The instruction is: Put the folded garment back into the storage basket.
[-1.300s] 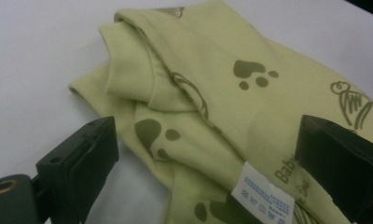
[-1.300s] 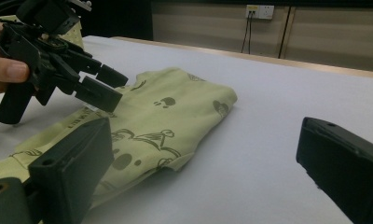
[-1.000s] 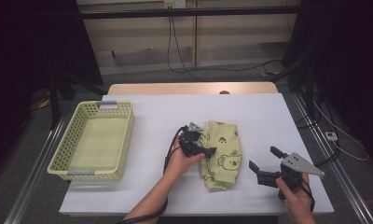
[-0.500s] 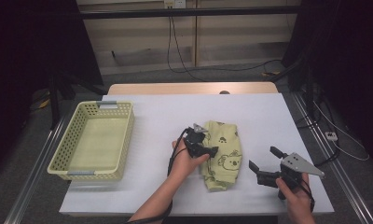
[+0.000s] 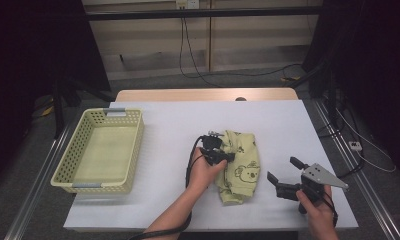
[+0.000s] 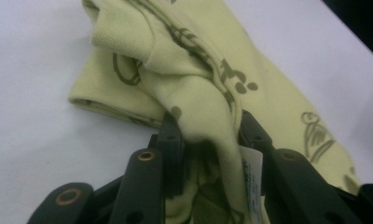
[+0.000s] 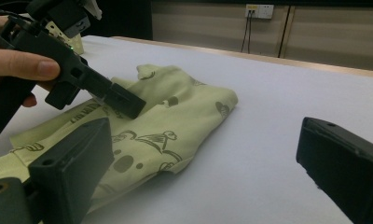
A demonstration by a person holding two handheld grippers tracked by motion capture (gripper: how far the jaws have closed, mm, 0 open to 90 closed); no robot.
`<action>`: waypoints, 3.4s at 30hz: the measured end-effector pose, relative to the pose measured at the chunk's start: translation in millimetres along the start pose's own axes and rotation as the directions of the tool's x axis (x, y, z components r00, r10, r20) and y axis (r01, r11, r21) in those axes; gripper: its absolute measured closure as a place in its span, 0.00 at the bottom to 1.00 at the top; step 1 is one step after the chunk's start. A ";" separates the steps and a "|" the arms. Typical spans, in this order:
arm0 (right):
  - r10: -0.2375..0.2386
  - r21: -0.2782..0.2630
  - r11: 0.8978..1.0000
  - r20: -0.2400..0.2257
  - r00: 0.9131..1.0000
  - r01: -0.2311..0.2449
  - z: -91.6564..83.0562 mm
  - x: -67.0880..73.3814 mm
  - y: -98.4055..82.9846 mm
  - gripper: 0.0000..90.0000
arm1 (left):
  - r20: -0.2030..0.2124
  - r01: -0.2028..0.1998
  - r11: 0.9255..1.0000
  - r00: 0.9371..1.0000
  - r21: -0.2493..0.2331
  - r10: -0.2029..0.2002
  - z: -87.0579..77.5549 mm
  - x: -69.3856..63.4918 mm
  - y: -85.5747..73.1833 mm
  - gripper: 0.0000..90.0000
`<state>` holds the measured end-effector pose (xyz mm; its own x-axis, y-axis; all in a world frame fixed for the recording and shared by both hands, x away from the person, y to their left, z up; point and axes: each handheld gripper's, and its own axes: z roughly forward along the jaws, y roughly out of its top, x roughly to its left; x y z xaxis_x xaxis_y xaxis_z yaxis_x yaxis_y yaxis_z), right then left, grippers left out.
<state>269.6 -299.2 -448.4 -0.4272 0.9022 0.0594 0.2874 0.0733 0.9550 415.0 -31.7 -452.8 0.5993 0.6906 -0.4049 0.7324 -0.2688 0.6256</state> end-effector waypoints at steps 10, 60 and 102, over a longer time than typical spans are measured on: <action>-0.001 -0.002 1.000 0.002 1.000 0.001 -0.1 0.5 0.3 0.04 | 0.021 -0.040 0.998 0.999 0.053 0.039 -28.4 -5.7 29.3 0.77; -0.011 -0.016 1.000 0.002 1.000 0.011 -0.8 3.1 2.5 0.04 | -0.150 -0.057 0.989 0.986 0.139 0.078 -152.0 22.4 87.6 0.77; -0.011 -0.018 1.000 -0.006 1.000 0.010 -0.4 3.7 2.3 0.04 | -0.217 -0.005 0.990 0.975 0.140 0.036 -211.8 44.2 114.4 0.78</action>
<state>268.3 -295.8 -445.9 -0.4350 0.8990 0.0509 0.2671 0.0748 0.9607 456.9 110.3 -257.9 0.5405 0.8100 -0.2275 0.7673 -0.3636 0.5283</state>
